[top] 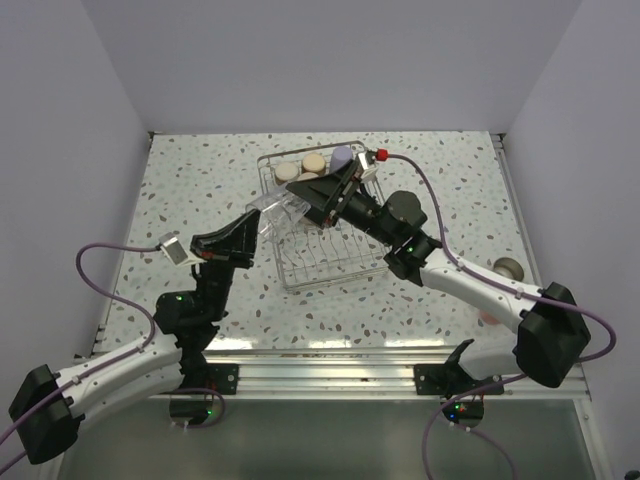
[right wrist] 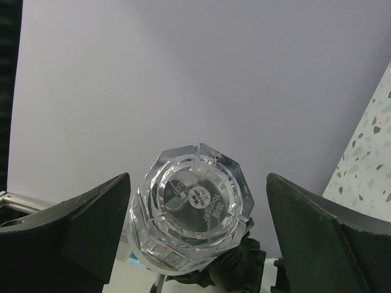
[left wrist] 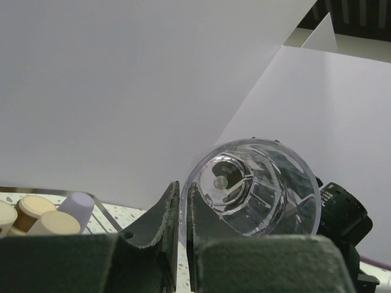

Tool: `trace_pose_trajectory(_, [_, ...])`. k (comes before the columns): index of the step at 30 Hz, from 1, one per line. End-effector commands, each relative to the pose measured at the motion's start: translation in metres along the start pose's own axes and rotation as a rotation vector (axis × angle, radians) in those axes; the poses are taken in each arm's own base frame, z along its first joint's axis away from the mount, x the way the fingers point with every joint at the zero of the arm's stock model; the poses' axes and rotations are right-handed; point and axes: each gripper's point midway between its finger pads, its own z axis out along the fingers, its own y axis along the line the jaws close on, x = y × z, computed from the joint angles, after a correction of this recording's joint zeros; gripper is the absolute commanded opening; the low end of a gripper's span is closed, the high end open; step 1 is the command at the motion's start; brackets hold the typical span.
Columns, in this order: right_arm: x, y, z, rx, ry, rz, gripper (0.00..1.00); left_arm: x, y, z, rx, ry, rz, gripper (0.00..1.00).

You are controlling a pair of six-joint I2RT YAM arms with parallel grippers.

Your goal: Load the cups into the dish rack

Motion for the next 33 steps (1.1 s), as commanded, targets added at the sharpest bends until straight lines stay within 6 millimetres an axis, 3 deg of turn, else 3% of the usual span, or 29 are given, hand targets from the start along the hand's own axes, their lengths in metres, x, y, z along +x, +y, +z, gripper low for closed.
trace_pose_trajectory(1, [0.004, 0.020, 0.001, -0.083, 0.009, 0.011, 0.94, -0.027, -0.013, 0.005, 0.043, -0.115, -0.077, 0.00])
trace_pose_trajectory(6, [0.009, 0.028, 0.002, -0.123, 0.024, 0.029, 0.84, -0.021, -0.009, 0.007, 0.031, -0.112, -0.077, 0.00])
trace_pose_trajectory(13, [0.012, 0.033, 0.000, -0.140, 0.031, 0.023, 0.55, -0.014, -0.003, 0.007, 0.011, -0.102, -0.070, 0.00])
trace_pose_trajectory(17, [0.013, 0.028, 0.001, -0.144, 0.030, 0.025, 0.25, -0.004, 0.000, 0.012, -0.013, -0.064, -0.053, 0.00])
trace_pose_trajectory(18, [0.013, 0.026, 0.002, -0.141, 0.027, 0.025, 0.12, -0.001, 0.000, 0.014, -0.024, -0.049, -0.055, 0.00])
trace_pose_trajectory(19, [0.012, 0.023, 0.002, -0.134, 0.020, 0.024, 0.06, 0.009, 0.007, 0.015, -0.058, -0.004, -0.033, 0.00])
trace_pose_trajectory(20, [0.012, 0.019, 0.003, -0.122, 0.017, 0.015, 0.00, 0.008, 0.005, 0.019, -0.066, 0.003, -0.031, 0.05])
trace_pose_trajectory(23, [0.004, 0.008, 0.002, -0.070, -0.022, -0.026, 0.00, 0.014, 0.009, 0.021, -0.105, 0.052, -0.003, 0.17])
trace_pose_trajectory(26, [-0.004, 0.000, 0.000, -0.020, -0.061, -0.078, 0.00, 0.019, 0.013, 0.021, -0.137, 0.092, 0.024, 0.39])
trace_pose_trajectory(33, [-0.033, -0.011, -0.005, 0.058, -0.144, -0.156, 0.00, 0.027, 0.031, 0.017, -0.242, 0.166, 0.086, 0.73])
